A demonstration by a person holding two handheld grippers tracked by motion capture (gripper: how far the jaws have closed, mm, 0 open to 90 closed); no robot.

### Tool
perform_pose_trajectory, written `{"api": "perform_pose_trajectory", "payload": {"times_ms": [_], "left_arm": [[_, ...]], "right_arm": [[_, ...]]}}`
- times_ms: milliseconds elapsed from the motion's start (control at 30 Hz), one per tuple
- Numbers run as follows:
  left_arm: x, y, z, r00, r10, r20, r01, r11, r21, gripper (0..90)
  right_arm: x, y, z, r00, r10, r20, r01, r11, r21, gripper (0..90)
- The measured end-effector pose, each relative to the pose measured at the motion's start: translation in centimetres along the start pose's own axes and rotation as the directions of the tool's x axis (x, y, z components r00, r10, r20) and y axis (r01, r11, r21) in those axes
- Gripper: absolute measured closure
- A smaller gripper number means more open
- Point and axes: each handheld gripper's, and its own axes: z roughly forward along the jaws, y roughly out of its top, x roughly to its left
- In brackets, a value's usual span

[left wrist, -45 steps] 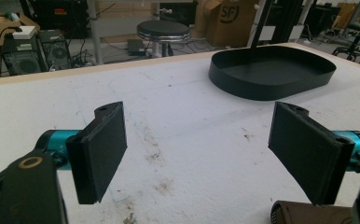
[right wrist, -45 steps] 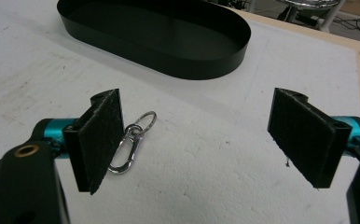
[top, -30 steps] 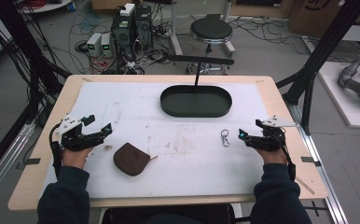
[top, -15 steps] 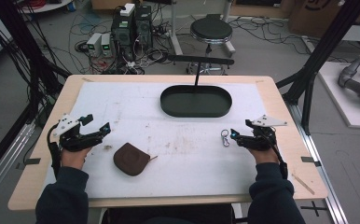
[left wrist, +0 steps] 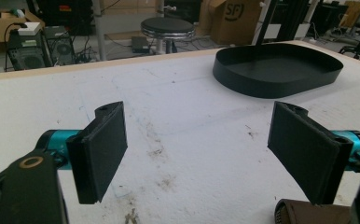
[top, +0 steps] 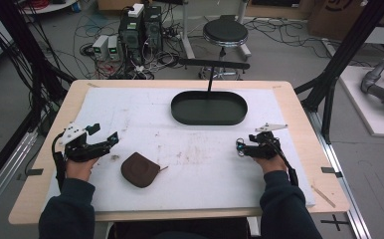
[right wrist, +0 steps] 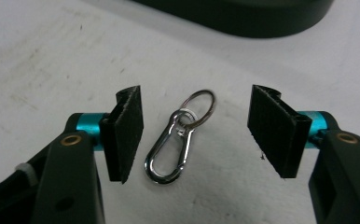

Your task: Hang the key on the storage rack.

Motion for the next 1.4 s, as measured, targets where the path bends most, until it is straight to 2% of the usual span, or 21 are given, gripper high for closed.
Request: {"api": "perform_pose_trajectory", "payload": {"times_ms": [67,100,133,267,300,367,500,600,933,1100,1233,1267,1333,1400], "left_arm": [[0.0,0.0,0.0,1.0000,-0.004,-0.002,0.004,1.0000,-0.001,19.5],[0.0,0.0,0.0,1.0000,-0.005,-0.003,0.005,1.0000,-0.001,19.5],[0.0,-0.1,0.0,1.0000,-0.003,-0.003,0.003,1.0000,0.001,19.5],[0.1,-0.1,0.1,1.0000,-0.004,-0.003,0.004,1.0000,0.007,19.5],[0.2,-0.1,0.1,1.0000,-0.004,-0.004,0.004,0.9999,0.010,19.5],[0.2,-0.2,0.2,1.0000,-0.006,-0.003,0.006,0.9999,0.010,19.5],[0.2,-0.2,0.2,1.0000,-0.007,-0.001,0.007,0.9998,0.018,19.5],[0.2,-0.2,0.2,0.9999,-0.012,-0.005,0.012,0.9998,0.019,19.5],[0.4,-0.3,0.2,0.9997,-0.022,-0.012,0.022,0.9995,0.022,19.5],[0.5,-0.3,0.2,0.9996,-0.025,-0.012,0.025,0.9994,0.022,19.5],[0.5,-0.3,0.2,0.9996,-0.025,-0.012,0.025,0.9994,0.023,19.5],[0.5,-0.3,0.2,0.9996,-0.025,-0.011,0.025,0.9994,0.023,19.5],[0.5,-0.3,0.2,0.9996,-0.025,-0.010,0.026,0.9994,0.021,19.5],[0.5,-0.3,0.2,0.9996,-0.026,-0.011,0.026,0.9994,0.023,19.5]], "right_arm": [[-0.2,0.0,1.1,0.9997,0.016,-0.020,-0.015,0.999,0.045,42.6],[-0.2,0.0,1.1,0.9997,0.016,-0.020,-0.015,0.999,0.045,42.6],[-0.4,0.0,1.5,0.9993,0.019,-0.032,-0.017,0.999,0.049,49.6],[-0.6,0.1,1.5,0.9993,0.016,-0.035,-0.014,0.998,0.055,56.3],[-0.7,0.2,1.4,0.9993,0.004,-0.038,-0.002,0.999,0.054,60.8],[-0.6,0.2,1.3,0.9992,-0.011,-0.039,0.013,0.998,0.057,63.8],[-0.4,0.3,1.3,0.9983,-0.033,-0.048,0.036,0.997,0.071,68.1],[-0.3,0.3,1.2,0.9979,-0.057,-0.032,0.059,0.995,0.079,68.3],[-0.4,0.3,0.5,0.9976,-0.067,-0.018,0.068,0.995,0.078,69.2],[-0.4,0.2,0.3,0.9960,-0.089,-0.012,0.089,0.992,0.086,71.0],[-0.3,0.2,0.2,0.9927,-0.119,-0.019,0.120,0.988,0.092,76.6],[-0.1,0.2,0.3,0.9895,-0.143,-0.026,0.145,0.984,0.105,79.9],[0.0,0.2,0.3,0.9883,-0.150,-0.026,0.152,0.982,0.108,81.3],[0.1,0.3,0.3,0.9849,-0.170,-0.031,0.172,0.979,0.110,87.1]]}}
